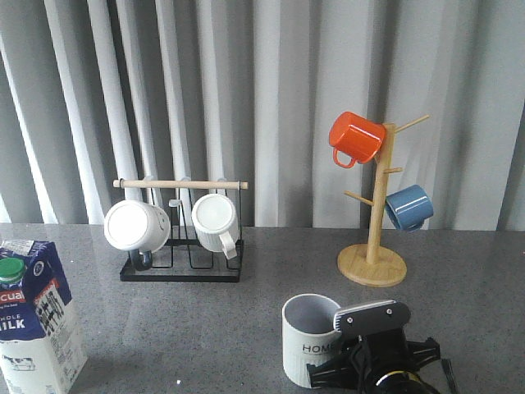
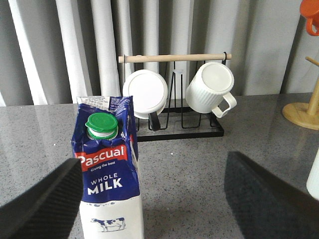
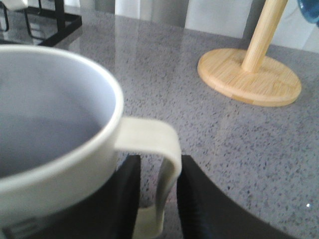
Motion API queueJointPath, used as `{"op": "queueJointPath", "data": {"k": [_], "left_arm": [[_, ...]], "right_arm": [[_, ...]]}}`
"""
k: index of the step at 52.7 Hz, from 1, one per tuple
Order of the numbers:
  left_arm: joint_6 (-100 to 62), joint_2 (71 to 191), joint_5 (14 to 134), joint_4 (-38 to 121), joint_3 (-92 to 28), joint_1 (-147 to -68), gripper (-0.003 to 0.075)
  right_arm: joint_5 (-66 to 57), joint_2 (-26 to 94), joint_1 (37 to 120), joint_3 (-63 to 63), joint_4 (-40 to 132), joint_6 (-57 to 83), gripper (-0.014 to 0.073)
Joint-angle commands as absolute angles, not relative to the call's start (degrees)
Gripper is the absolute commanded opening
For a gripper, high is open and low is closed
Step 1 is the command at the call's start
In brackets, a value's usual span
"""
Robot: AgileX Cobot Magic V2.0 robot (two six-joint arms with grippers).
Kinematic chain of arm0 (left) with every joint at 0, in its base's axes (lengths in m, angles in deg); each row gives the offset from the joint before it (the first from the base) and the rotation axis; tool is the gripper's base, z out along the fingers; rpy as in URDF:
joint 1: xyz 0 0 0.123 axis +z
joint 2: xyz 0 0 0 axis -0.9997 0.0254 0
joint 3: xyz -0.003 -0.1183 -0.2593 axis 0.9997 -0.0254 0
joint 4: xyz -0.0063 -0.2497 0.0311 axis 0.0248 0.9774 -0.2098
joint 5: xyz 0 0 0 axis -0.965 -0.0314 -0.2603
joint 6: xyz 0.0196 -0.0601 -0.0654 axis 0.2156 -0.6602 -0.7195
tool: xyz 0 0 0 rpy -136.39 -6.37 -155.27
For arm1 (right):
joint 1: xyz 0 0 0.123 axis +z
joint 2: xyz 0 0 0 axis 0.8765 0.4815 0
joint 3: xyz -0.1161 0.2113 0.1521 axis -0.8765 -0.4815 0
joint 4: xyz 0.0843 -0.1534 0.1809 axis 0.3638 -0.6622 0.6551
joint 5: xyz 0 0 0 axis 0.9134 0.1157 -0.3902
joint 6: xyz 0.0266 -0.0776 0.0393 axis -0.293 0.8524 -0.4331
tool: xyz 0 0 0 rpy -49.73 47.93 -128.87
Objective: Place milk next to cup
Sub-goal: 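Carry the mug with the right gripper toward the table center and lower, then open the right gripper and withdraw it from the mug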
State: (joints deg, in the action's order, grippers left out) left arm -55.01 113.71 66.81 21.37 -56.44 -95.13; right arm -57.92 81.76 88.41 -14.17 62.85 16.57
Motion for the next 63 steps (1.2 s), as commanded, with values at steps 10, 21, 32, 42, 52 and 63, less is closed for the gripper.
{"op": "queueJointPath", "data": {"k": [10, 21, 32, 42, 52, 63], "left_arm": [[-55.16, 113.83, 63.08, 21.72, -54.26, -95.39, 0.0554], [-55.16, 113.83, 63.08, 21.72, -54.26, -95.39, 0.0554], [-55.16, 113.83, 63.08, 21.72, -54.26, -95.39, 0.0554], [-55.16, 113.83, 63.14, 21.72, -54.26, -95.39, 0.0554], [-55.16, 113.83, 63.58, 21.72, -54.26, -95.39, 0.0554], [-55.16, 113.83, 64.86, 21.72, -54.26, -95.39, 0.0554]], "right_arm": [[-58.68, 77.62, 88.45, -15.42, 61.34, 17.24, 0.027], [-60.45, 73.26, 88.45, -19.62, 61.34, 16.67, 0.027], [-58.05, 66.42, 88.45, -24.2, 61.27, 16.41, 0.027], [-54.36, 56.43, 88.45, -27.99, 60.7, 18.69, 0.0264], [-49.21, 45.37, 88.35, -28.26, 61.15, 24.34, 0.0212], [-42.23, 35.61, 88.13, -28.26, 61.71, 29.74, 0.0052]]}}
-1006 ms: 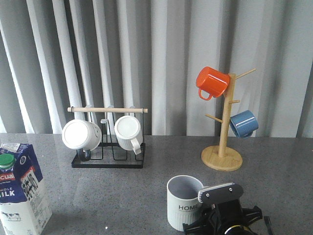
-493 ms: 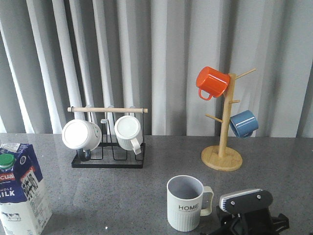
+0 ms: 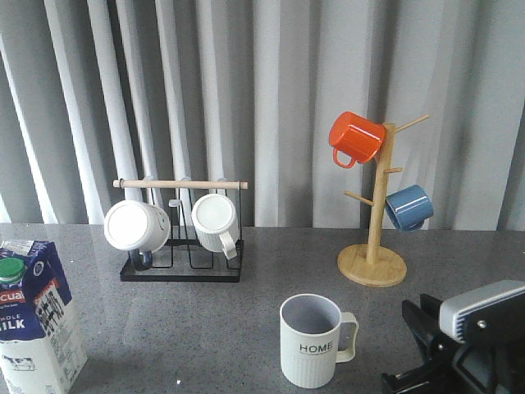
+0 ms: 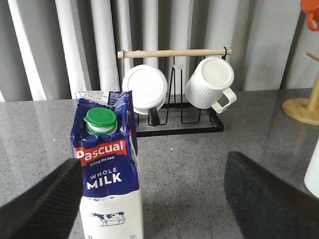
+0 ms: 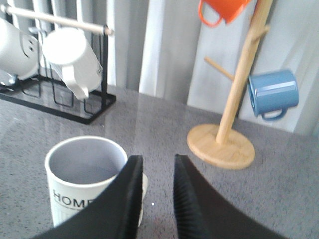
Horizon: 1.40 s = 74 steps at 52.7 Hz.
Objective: Place milk next to cup
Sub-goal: 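Open the right gripper and withdraw it from the mug, then close the left gripper on the top of the Pascual milk carton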
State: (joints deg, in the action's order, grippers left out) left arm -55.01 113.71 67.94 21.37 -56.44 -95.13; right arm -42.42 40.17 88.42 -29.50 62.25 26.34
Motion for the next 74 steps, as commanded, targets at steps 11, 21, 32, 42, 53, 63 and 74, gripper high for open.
{"op": "queueJointPath", "data": {"k": [11, 21, 32, 42, 53, 63, 74], "left_arm": [[-55.16, 113.83, 64.97, 21.72, -54.26, -95.39, 0.0554], [-55.16, 113.83, 65.66, 21.72, -54.26, -95.39, 0.0554], [-55.16, 113.83, 65.73, 21.72, -54.26, -95.39, 0.0554], [-55.16, 113.83, 65.51, 21.74, -54.26, -95.39, 0.0554], [-55.21, 113.83, 65.5, 21.74, -54.26, -95.39, 0.0554], [-56.95, 114.72, 63.33, 22.31, -54.26, -95.39, 0.0554], [-57.41, 116.03, 59.1, 22.2, -54.26, -95.39, 0.0556]], "right_arm": [[-32.57, 29.11, 82.1, -26.96, 68.35, 35.91, -0.001], [-21.07, 25.08, 70.47, -23.89, 70.21, 40.64, -0.0004], [-13.42, 21.63, 59.53, -21.55, 70.18, 40.64, -0.0003], [-11.61, 20.52, 58.74, -21.38, 70.31, 40.57, -0.0003], [-14.25, 20.39, 58.74, -21.38, 70.22, 39.65, -0.0003], [-15.29, 20.39, 58.74, -21.66, 70.33, 39.75, -0.0003], [-15.07, 20.39, 58.74, -21.66, 70.33, 39.75, -0.0003]]}}
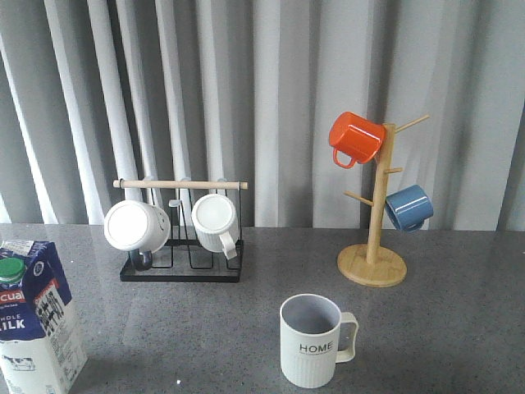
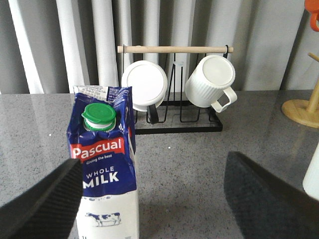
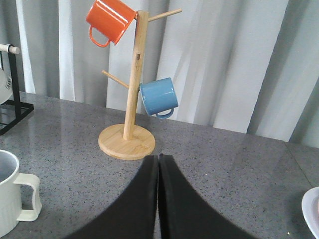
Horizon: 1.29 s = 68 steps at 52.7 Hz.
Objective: Place milk next to cup
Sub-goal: 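Close the left gripper on the top of the Pascual milk carton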
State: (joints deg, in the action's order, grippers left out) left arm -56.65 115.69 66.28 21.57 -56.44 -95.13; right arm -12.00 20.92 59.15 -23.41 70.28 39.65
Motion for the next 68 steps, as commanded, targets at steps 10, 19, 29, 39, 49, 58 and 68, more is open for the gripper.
{"op": "queueJointPath", "data": {"k": [10, 19, 29, 39, 49, 58, 68], "left_arm": [[-57.41, 117.18, 51.23, 22.2, -54.26, -95.39, 0.0556], [-52.85, 120.12, 49.84, 22.14, -54.26, -95.39, 0.0556], [-52.02, 120.77, 50.68, 22.2, -54.26, -91.91, 0.0556], [-52.15, 126.98, 48.39, 22.2, -54.26, -90.27, 0.0556], [-52.72, 135.25, 43.29, 22.26, -54.26, -90.27, 0.0556], [-53.65, 138.74, 37.68, 23.12, -54.26, -90.27, 0.0556], [-53.7, 142.92, 32.02, 23.77, -54.26, -90.27, 0.0556]], "right_arm": [[-15.01, 20.39, 58.74, -21.66, 70.33, 39.75, -0.0003], [-15.01, 20.39, 58.74, -21.66, 70.33, 39.75, -0.0003], [-15.01, 20.39, 58.74, -21.66, 70.33, 39.75, -0.0003], [-15.01, 20.39, 58.74, -21.66, 70.33, 39.75, -0.0003], [-15.01, 20.39, 58.74, -21.66, 70.33, 39.75, -0.0003], [-14.96, 20.39, 58.74, -21.66, 70.33, 39.75, -0.0003], [-14.96, 20.39, 58.74, -21.66, 70.33, 39.75, -0.0003]]}}
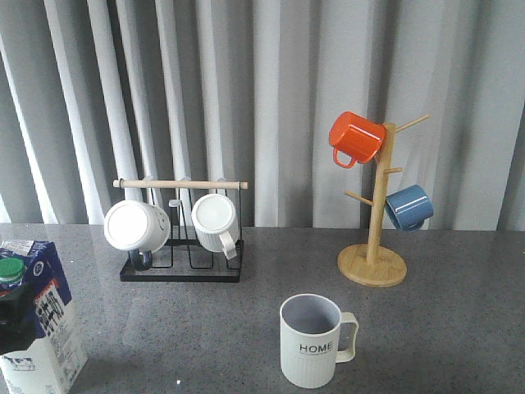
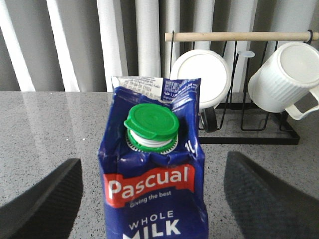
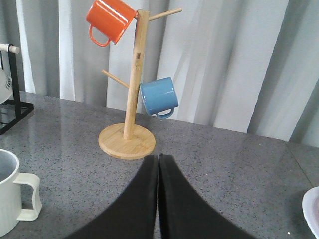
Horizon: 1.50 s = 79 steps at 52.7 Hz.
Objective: Place milk next to cup
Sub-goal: 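Close the left gripper on the top of the Pascual milk carton, then lift the milk carton with the left gripper toward the mug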
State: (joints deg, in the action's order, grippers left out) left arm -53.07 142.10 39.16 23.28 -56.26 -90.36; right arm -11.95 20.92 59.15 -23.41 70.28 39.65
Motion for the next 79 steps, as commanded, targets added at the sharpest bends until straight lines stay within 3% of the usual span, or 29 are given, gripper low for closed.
{"op": "queueJointPath", "data": {"k": [1, 63, 69, 79], "left_arm": [[-53.7, 143.22, 31.67, 23.77, -54.26, -90.27, 0.0556], [-53.7, 154.76, 13.53, 23.72, -54.26, -90.27, 0.0547], [-53.7, 154.76, 13.77, 23.66, -54.26, -90.27, 0.0471], [-53.7, 154.76, 14.41, 23.71, -54.26, -90.27, 0.019]], "right_arm": [[-14.96, 20.39, 58.74, -21.66, 70.33, 39.75, -0.0003], [-14.98, 20.39, 58.74, -21.66, 70.33, 39.81, -0.0003], [-14.98, 20.39, 58.74, -21.66, 70.33, 39.76, -0.0003], [-14.98, 20.39, 58.74, -21.66, 70.33, 39.76, -0.0003]]}}
